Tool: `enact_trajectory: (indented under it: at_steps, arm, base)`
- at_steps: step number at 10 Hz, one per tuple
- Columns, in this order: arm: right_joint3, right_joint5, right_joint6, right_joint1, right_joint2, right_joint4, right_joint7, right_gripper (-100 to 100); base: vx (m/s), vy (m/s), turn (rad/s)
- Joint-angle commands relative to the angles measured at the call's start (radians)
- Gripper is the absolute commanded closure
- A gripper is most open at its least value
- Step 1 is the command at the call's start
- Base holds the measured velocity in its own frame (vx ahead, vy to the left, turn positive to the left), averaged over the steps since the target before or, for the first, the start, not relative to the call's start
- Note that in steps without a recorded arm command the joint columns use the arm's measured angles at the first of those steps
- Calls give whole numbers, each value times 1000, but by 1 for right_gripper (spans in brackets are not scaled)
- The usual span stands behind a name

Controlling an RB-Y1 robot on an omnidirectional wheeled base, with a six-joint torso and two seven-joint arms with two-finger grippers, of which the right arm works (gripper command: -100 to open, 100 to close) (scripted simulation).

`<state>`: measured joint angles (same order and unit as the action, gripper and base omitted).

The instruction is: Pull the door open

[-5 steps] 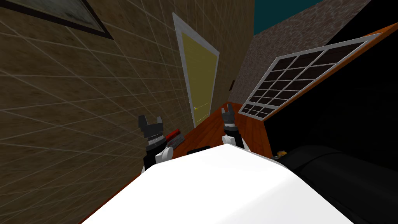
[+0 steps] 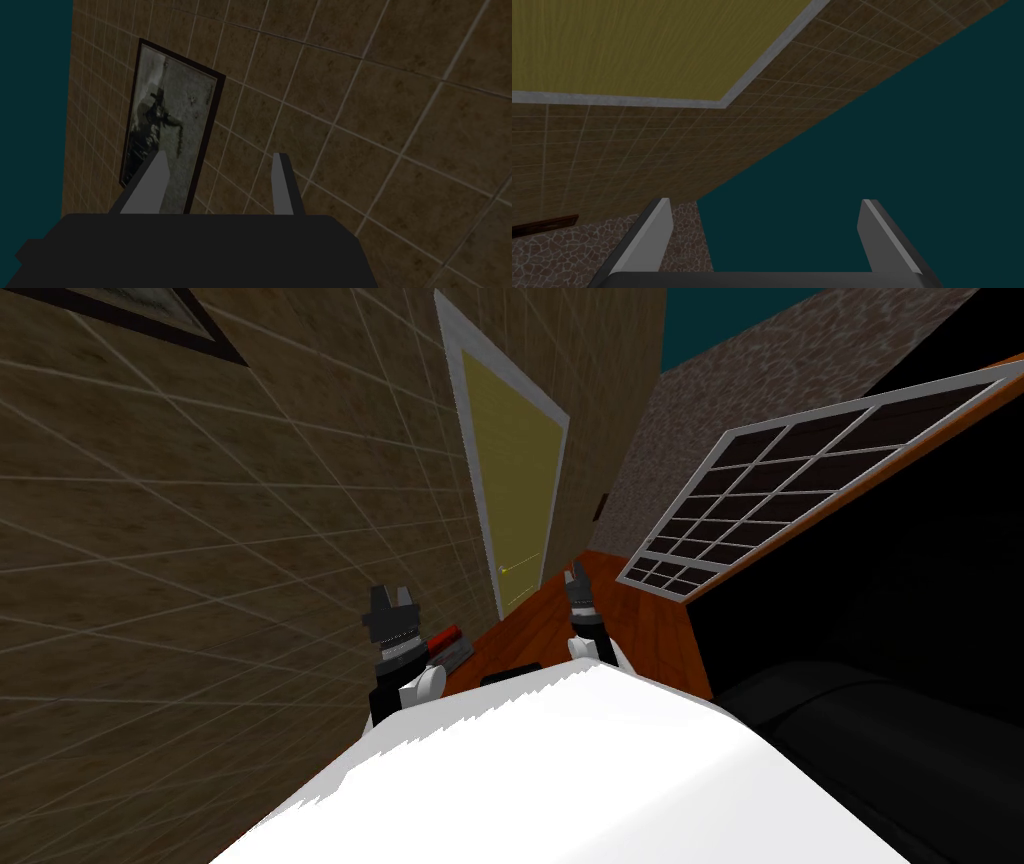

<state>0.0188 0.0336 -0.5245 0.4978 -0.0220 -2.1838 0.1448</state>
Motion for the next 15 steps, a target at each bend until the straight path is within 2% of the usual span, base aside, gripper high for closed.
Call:
enact_trajectory:
  at_steps: [1,8,15]
  arm:
    - [-1,14,-7,-11,-5,31,27,-100]
    - [-12,95,-59,-62,-27,214,170,-100]
    - [-26,193,-122,-124,-46,437,346,-100]
  base:
    - [97,-26,21]
    - [92,-43,21]
    - [93,-44,26]
